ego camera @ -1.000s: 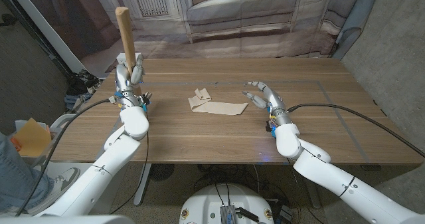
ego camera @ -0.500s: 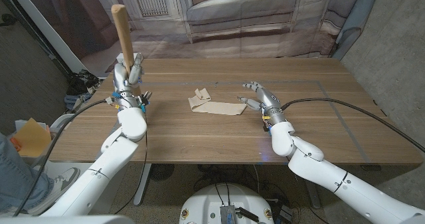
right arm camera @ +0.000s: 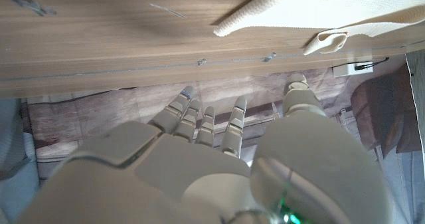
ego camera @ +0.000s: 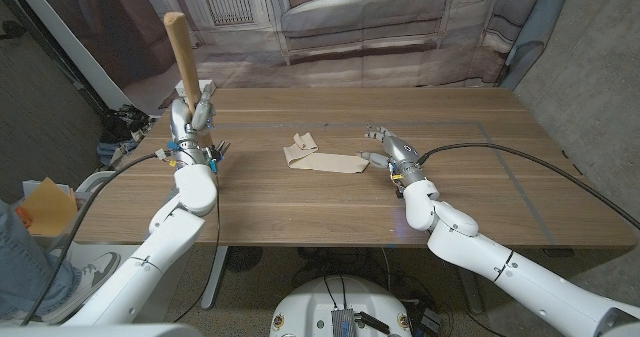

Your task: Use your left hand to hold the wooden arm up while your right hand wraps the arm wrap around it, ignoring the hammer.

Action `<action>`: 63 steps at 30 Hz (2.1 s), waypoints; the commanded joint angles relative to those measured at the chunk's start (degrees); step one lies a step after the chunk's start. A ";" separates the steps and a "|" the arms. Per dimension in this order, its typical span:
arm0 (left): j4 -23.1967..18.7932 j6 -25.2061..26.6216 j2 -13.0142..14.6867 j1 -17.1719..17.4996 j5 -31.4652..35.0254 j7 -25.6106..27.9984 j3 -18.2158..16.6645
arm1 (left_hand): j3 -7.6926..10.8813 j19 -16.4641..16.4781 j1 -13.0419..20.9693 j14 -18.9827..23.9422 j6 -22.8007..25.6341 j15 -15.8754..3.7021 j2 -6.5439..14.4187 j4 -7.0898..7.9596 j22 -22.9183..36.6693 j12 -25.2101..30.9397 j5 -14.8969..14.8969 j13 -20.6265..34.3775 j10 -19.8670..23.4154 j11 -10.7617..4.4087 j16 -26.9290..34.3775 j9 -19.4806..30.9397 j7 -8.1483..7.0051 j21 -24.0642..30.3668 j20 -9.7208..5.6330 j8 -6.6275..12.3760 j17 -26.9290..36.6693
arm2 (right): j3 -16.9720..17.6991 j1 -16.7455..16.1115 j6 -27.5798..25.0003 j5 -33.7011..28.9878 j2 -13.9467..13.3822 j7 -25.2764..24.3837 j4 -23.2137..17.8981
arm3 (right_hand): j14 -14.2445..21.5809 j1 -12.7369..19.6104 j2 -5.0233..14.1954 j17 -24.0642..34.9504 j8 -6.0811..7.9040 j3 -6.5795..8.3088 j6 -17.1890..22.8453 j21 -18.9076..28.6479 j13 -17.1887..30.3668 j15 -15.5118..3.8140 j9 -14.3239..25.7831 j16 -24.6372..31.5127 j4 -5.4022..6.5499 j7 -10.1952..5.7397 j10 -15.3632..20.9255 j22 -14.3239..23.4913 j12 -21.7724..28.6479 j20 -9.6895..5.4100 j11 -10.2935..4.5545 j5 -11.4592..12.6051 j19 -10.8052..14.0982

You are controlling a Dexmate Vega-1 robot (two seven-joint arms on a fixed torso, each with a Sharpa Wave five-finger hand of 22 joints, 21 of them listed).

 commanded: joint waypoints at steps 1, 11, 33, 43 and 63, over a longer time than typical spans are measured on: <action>1.95 -2.33 -0.29 -0.47 -4.00 -3.29 -0.64 | 1.58 -0.21 -0.59 0.33 -0.11 -0.19 0.44 0.88 -0.01 0.60 -0.10 0.27 0.15 -0.06 6.72 0.34 -0.09 0.54 0.02 0.56 6.24 | -2.24 2.05 -4.02 -1.45 0.65 1.49 2.31 | -0.78 0.46 -0.51 0.14 -0.22 0.10 0.48 -0.17 0.14 0.06 0.16 -0.07 0.16 -0.42 -0.62 0.12 0.13 0.07 0.11 0.55 -0.60; 1.98 -2.70 -0.19 -0.95 -3.77 -3.53 -0.58 | 2.46 -0.46 -1.20 0.07 -0.04 -0.20 0.28 0.80 -0.59 1.14 -0.15 0.48 0.09 -0.10 6.68 -0.73 -0.09 1.34 -0.12 0.92 6.06 | -4.38 3.62 -4.47 -2.56 1.02 1.68 4.57 | -1.34 1.29 -0.84 0.15 -0.47 0.12 0.33 0.03 0.16 -0.18 0.22 0.18 0.02 -1.10 -1.50 0.14 0.27 -0.02 0.13 0.96 -1.15; 1.69 -2.00 -0.88 -0.93 -3.11 -2.18 -0.72 | 3.94 -1.03 -2.32 0.38 -0.58 -0.19 0.05 0.62 -2.12 1.22 -0.25 -0.48 -0.02 0.12 6.96 -0.57 -0.21 2.85 -0.17 2.78 5.98 | -7.23 5.20 -5.06 -3.96 1.91 2.34 8.04 | -1.36 2.40 -1.24 0.24 0.39 0.05 3.07 0.52 0.17 -0.74 0.32 0.61 0.11 -0.65 -1.95 0.17 0.77 -0.90 -0.54 1.65 -0.99; 1.94 -2.03 -1.00 -1.07 -3.25 -2.18 -0.66 | 4.57 -1.34 -2.83 0.26 -0.54 -0.22 -0.04 0.48 -3.05 1.40 -0.29 -0.81 -0.04 -0.02 6.89 -1.80 -0.16 3.62 -0.15 3.00 5.72 | -7.45 4.92 -3.61 -4.24 2.09 0.54 9.31 | 0.22 3.60 -0.94 0.27 1.97 -0.04 8.85 1.24 0.13 -2.00 0.37 1.31 0.45 0.64 1.13 0.15 2.23 -1.95 -0.88 2.29 0.59; 1.48 -1.98 -1.12 -0.48 -3.54 -1.87 -1.03 | 5.38 -1.86 -3.54 0.16 -0.90 -0.26 -0.13 0.33 -4.26 1.80 -0.32 -0.96 -0.24 -0.11 6.88 -2.52 -0.14 5.15 -0.31 3.97 5.40 | -7.84 5.11 -1.91 -5.20 2.72 -1.35 10.65 | 6.41 9.66 2.56 0.58 7.40 0.20 32.88 2.17 -0.14 -4.97 0.41 2.26 0.63 -0.94 15.14 0.37 6.07 -3.95 -5.10 3.17 4.79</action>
